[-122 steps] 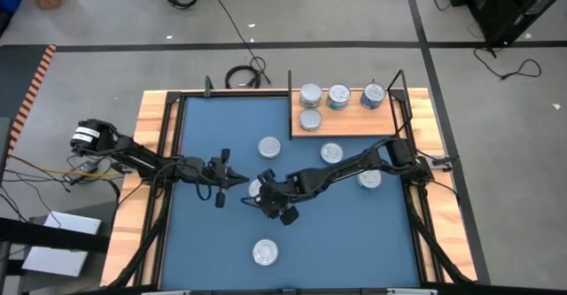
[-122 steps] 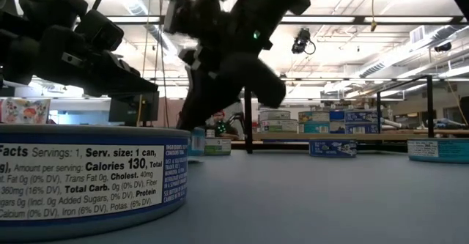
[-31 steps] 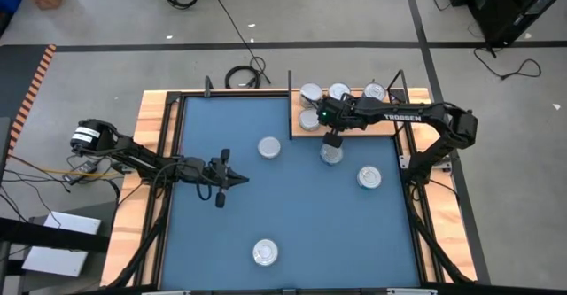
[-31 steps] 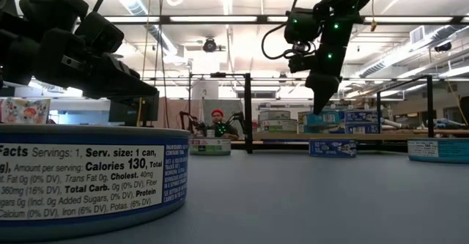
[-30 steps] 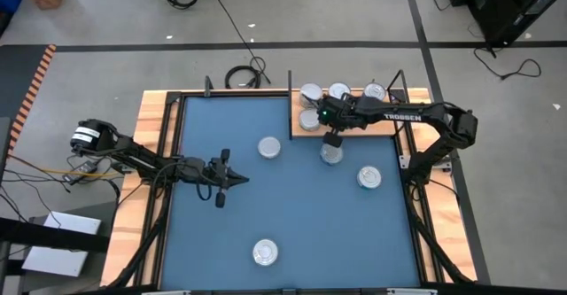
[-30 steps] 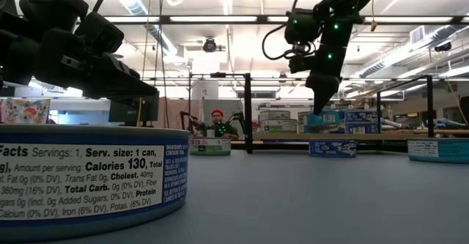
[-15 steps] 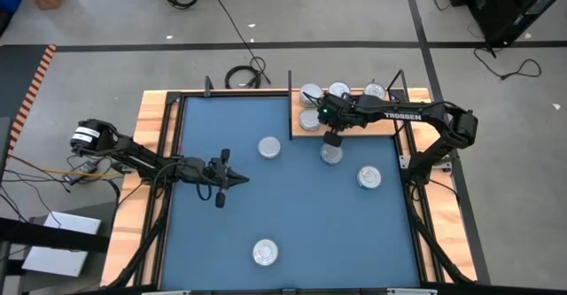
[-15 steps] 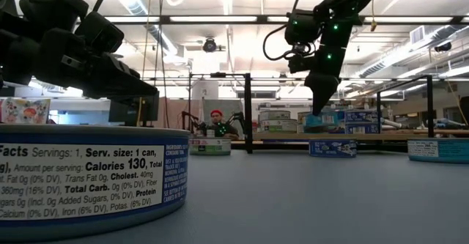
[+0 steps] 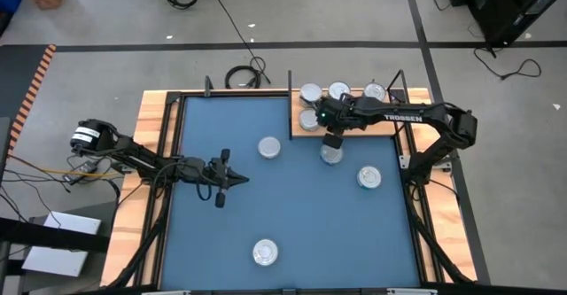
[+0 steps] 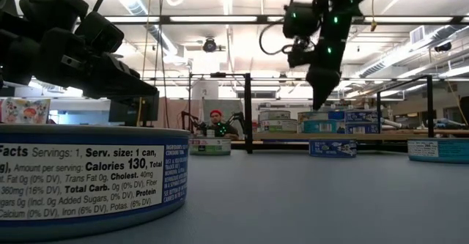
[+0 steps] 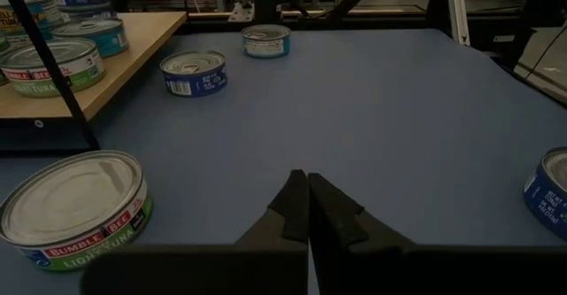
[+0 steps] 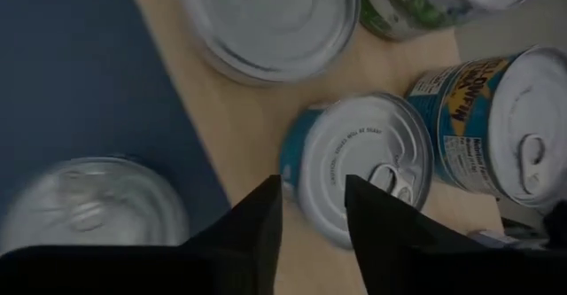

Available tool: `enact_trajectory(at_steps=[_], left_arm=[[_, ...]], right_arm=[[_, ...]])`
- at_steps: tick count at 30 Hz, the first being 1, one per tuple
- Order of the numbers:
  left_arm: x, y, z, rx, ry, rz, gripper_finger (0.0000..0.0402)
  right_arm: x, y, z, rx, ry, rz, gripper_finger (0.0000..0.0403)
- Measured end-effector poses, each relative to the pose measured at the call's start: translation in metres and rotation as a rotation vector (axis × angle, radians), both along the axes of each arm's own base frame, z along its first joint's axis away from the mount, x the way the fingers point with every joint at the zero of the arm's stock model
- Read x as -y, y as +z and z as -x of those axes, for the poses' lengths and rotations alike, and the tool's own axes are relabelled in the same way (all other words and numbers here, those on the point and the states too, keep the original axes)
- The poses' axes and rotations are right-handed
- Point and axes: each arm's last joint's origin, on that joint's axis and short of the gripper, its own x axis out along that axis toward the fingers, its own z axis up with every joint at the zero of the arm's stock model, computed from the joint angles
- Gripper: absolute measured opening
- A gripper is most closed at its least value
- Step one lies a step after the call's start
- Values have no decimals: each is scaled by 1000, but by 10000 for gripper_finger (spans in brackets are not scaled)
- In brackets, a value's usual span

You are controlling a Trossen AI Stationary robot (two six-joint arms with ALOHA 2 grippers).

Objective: Stack canned seafood by type on shelf
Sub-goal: Put the blue tuna can on the shelf

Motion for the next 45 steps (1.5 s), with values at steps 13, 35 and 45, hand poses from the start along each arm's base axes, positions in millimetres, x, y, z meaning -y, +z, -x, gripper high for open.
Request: enact_trajectory(at_steps=[13, 35, 45], left_arm=[[13, 23, -30, -59, -226, 71, 1], [38, 67, -62, -416, -306, 138, 50], [35, 65, -61, -430, -227, 98, 50]], right_arm=[[-91, -9, -24, 135, 159, -18, 9], [-132, -61, 8, 60, 80, 40, 105], [-113, -86, 14, 65, 155, -26, 99]])
